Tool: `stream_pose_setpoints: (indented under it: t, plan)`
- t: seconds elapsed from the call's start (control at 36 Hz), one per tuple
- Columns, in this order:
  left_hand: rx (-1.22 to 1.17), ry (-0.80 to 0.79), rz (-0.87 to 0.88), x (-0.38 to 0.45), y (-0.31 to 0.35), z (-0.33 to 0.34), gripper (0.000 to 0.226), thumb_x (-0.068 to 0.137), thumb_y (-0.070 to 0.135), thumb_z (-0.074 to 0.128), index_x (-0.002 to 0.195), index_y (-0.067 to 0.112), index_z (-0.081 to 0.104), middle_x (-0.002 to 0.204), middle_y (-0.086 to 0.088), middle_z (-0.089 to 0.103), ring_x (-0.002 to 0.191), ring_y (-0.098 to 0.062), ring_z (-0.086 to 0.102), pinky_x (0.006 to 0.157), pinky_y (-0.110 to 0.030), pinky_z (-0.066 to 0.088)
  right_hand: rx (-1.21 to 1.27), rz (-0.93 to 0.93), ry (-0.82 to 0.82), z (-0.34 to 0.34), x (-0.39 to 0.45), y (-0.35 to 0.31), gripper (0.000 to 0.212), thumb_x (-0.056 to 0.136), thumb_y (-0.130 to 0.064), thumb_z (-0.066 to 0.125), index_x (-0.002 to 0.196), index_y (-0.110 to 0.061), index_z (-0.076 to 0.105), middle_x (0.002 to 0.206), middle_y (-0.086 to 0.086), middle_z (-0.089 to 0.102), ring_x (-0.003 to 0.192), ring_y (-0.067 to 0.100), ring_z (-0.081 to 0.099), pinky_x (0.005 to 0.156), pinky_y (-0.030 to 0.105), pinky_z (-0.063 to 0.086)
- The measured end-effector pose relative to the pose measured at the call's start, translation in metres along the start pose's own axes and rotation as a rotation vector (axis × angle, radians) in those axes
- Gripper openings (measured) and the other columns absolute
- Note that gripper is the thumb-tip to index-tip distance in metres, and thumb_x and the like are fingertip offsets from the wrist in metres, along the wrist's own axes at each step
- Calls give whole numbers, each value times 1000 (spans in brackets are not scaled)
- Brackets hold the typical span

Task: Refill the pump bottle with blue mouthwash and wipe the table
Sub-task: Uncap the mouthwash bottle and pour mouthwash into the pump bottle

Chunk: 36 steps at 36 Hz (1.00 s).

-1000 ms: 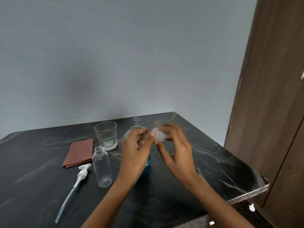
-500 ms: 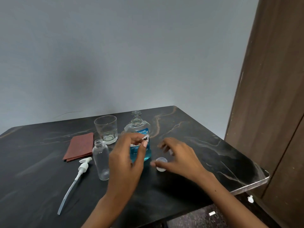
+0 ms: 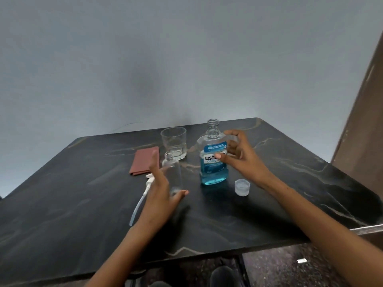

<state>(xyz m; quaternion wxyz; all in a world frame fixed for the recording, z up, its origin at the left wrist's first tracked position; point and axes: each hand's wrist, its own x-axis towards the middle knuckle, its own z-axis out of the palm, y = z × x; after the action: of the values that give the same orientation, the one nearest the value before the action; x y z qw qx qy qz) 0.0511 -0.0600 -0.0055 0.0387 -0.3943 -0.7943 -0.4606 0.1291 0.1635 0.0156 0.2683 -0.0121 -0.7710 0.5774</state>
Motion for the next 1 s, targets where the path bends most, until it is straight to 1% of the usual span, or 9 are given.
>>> stream_pose_setpoints:
  t: [0.08,0.17,0.28,0.39,0.5,0.56,0.61,0.78,1.0]
  plan:
    - [-15,24,-5,2,-2,3,111,75,5,74,145,22,-10,127,-7,55,116,-17,55,99,-26,40,62,0,0,2,3,1,57,73,-27,73,119,-32,39,126,9,56,115,23,60,90,37,55]
    - [-27,41,-1,3,-6,4,104,75,4,73,144,28,-1,112,-4,58,104,-15,59,91,-29,48,121,-18,2,6,4,3,56,77,-16,69,121,-23,35,122,2,58,107,18,65,78,27,57]
    - [-17,56,16,4,-16,5,90,76,7,72,137,33,10,104,0,58,95,-9,60,75,-16,49,59,-64,-6,10,6,-2,53,73,-25,71,115,-36,41,120,-5,58,105,13,65,75,24,56]
    - [8,42,23,7,-21,5,86,77,10,72,134,32,12,103,0,59,93,-10,61,82,-26,52,-57,-107,-66,10,13,-11,61,70,-36,73,122,-42,41,121,-2,59,103,18,66,81,34,58]
    - [23,28,47,8,-23,4,89,76,10,73,136,30,11,101,-1,61,90,-10,62,83,-31,54,-196,-186,-146,10,18,-26,55,76,-35,70,122,-50,44,115,-20,62,111,7,60,83,26,56]
    - [36,19,57,8,-25,4,91,76,11,73,138,31,9,100,-1,61,88,-9,61,82,-28,54,-242,-213,-189,10,20,-34,52,81,-28,68,124,-47,45,112,-27,62,105,2,63,76,16,55]
    - [42,9,59,8,-27,4,93,77,12,73,139,32,7,99,-1,60,87,-8,61,81,-24,52,-294,-230,-221,10,22,-42,52,84,-24,66,126,-44,45,114,-29,61,104,0,63,74,13,53]
    - [45,-13,62,9,-30,4,96,76,11,74,139,33,5,96,2,60,85,-6,60,72,-13,47,-499,-265,-352,5,31,-59,54,84,-22,66,127,-47,43,117,-32,57,103,1,64,79,23,57]
    - [53,-30,63,9,-30,2,95,77,12,73,140,30,4,97,2,59,83,-6,59,68,-2,45,-621,-261,-474,-4,42,-72,54,83,-25,66,130,-43,46,115,-30,57,103,0,64,80,21,56]
